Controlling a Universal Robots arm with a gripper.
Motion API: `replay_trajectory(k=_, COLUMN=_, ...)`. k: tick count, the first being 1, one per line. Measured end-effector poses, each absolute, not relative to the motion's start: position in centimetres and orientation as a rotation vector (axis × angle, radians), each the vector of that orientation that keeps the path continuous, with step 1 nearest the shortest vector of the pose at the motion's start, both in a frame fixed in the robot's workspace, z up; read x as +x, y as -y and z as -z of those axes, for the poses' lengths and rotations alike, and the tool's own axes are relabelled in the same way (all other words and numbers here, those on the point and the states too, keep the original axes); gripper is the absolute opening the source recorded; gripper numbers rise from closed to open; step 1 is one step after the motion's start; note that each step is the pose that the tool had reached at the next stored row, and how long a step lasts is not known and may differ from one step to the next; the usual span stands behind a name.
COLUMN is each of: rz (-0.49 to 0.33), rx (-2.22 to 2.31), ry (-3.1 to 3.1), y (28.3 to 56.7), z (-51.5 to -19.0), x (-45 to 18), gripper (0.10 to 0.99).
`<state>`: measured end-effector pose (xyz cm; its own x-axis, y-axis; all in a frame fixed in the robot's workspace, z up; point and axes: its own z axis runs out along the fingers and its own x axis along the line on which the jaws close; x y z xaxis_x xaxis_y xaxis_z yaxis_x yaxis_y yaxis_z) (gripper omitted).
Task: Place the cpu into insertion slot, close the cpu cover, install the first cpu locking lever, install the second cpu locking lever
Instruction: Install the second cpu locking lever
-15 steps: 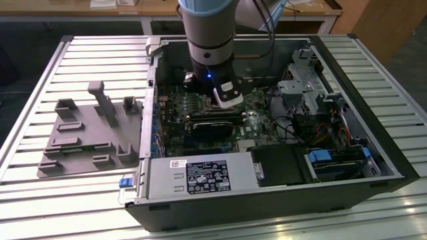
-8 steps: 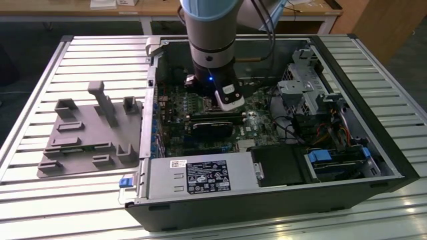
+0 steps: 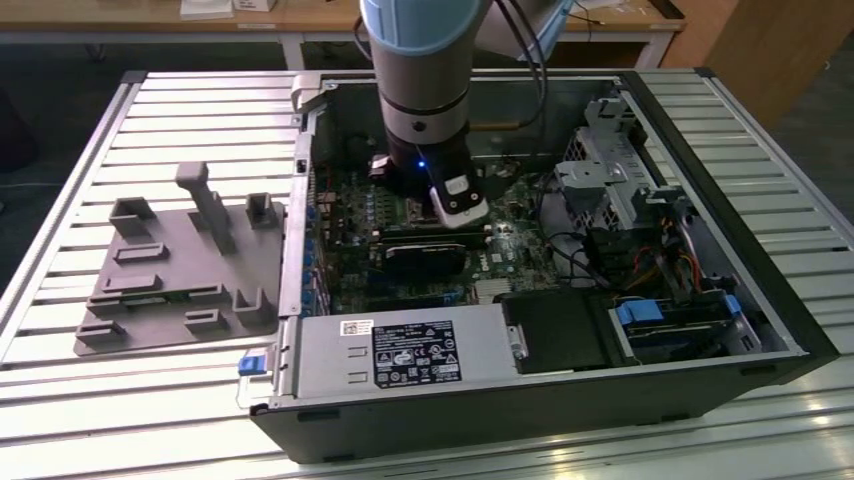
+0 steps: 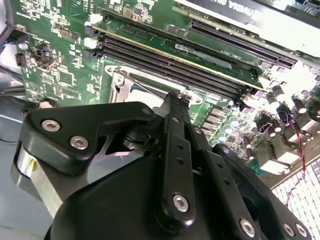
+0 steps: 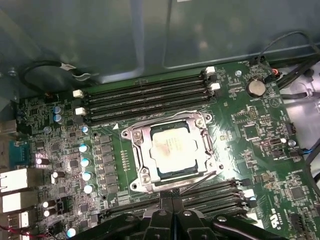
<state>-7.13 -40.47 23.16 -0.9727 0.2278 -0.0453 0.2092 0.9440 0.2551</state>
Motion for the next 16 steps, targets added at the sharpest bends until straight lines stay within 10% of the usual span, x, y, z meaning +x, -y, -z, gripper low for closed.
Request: replay_trajectory(k=16, rz=-0.434, rx=0.343, ry=-3.022, y=40.9, z=-21.6, x=-8.2, gripper=0.102)
